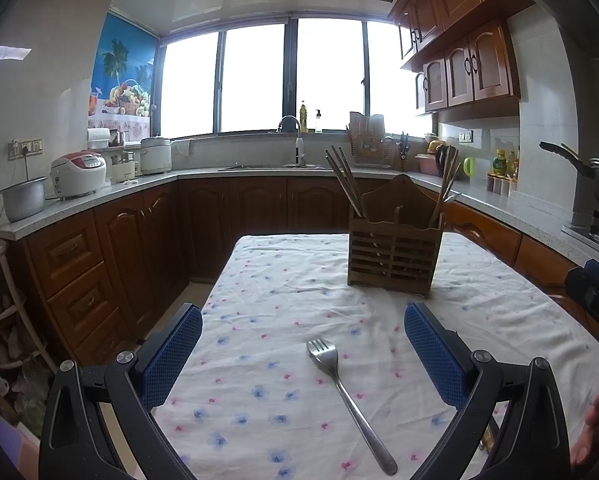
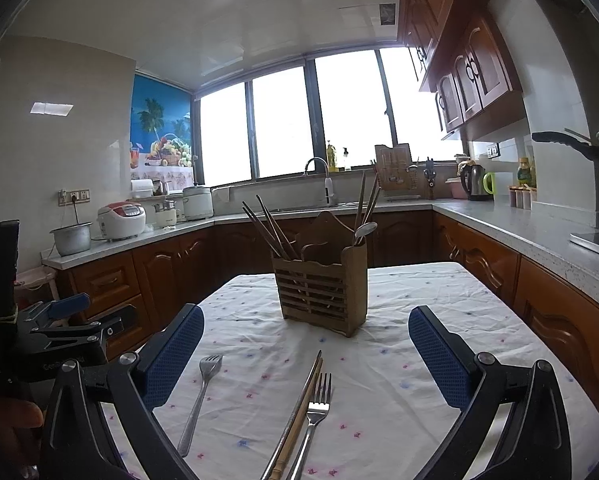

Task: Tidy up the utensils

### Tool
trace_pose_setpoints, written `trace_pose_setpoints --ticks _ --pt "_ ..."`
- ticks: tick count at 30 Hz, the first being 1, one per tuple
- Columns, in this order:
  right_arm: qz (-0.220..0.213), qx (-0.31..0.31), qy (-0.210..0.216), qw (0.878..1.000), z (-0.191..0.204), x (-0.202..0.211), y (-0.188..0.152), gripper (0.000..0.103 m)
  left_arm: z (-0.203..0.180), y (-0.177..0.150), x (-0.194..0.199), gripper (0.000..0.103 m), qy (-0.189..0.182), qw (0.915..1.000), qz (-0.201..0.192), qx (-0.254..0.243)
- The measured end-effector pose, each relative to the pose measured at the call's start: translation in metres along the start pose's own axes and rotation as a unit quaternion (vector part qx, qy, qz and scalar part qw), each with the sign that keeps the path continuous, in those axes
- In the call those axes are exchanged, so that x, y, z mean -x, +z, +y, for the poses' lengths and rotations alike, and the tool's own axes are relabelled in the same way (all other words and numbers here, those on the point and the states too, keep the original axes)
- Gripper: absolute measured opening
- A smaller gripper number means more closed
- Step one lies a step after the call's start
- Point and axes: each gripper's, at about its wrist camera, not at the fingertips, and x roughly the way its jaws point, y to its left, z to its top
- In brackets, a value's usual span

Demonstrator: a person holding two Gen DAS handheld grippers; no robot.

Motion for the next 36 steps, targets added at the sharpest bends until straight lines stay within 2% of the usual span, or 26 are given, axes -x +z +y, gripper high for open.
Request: trace_pose_setpoints --ticks 36 --pt "-0.007 0.002 0.003 1.0 0.0 0.002 0.009 0.103 -0.01 0.006 0.001 0.102 -0.007 1.0 -0.003 -0.004"
